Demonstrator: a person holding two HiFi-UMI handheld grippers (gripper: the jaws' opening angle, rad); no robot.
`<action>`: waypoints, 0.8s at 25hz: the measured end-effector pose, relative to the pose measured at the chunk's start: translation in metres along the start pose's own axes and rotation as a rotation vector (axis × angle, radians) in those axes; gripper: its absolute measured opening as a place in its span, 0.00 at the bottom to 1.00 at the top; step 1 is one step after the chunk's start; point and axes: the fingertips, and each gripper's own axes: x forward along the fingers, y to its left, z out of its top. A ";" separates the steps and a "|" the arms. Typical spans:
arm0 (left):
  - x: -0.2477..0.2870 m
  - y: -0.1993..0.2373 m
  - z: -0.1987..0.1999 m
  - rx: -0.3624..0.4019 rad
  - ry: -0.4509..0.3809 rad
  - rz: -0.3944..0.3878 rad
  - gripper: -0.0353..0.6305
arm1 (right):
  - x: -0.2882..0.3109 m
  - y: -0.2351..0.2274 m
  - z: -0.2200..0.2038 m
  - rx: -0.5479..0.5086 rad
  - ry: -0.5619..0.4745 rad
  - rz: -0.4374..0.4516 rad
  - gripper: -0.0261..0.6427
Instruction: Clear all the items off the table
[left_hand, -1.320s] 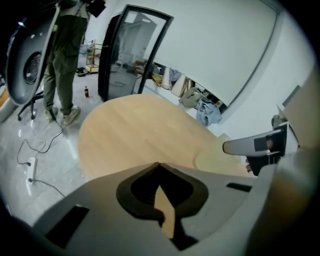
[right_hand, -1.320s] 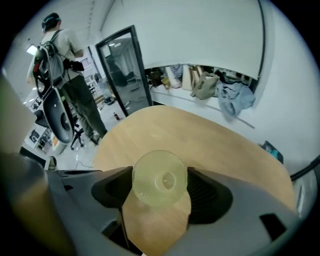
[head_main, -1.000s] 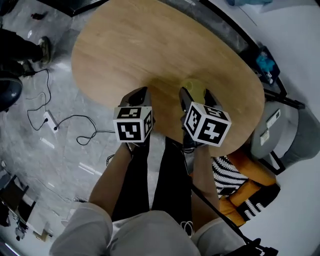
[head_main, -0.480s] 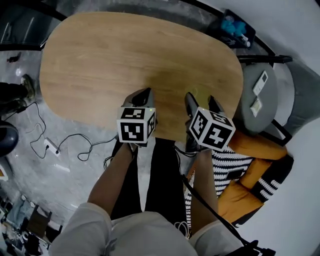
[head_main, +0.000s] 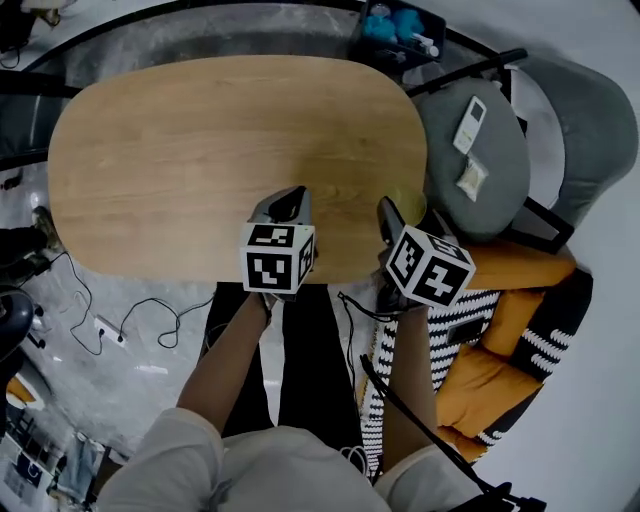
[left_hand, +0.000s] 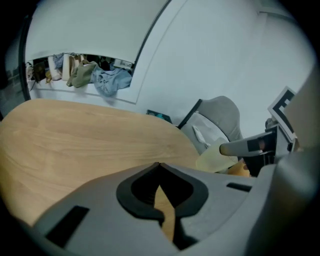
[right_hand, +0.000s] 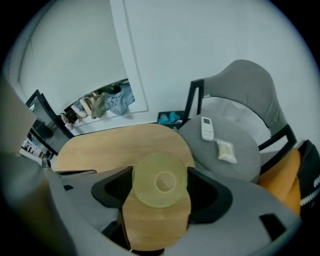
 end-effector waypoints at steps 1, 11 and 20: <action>0.007 -0.013 -0.001 0.015 0.008 -0.013 0.06 | -0.003 -0.017 -0.001 0.022 -0.004 -0.014 0.56; 0.072 -0.131 -0.012 0.168 0.109 -0.130 0.06 | -0.021 -0.148 -0.010 0.203 -0.039 -0.087 0.56; 0.124 -0.202 0.003 0.297 0.156 -0.179 0.06 | -0.015 -0.246 0.012 0.293 -0.083 -0.128 0.56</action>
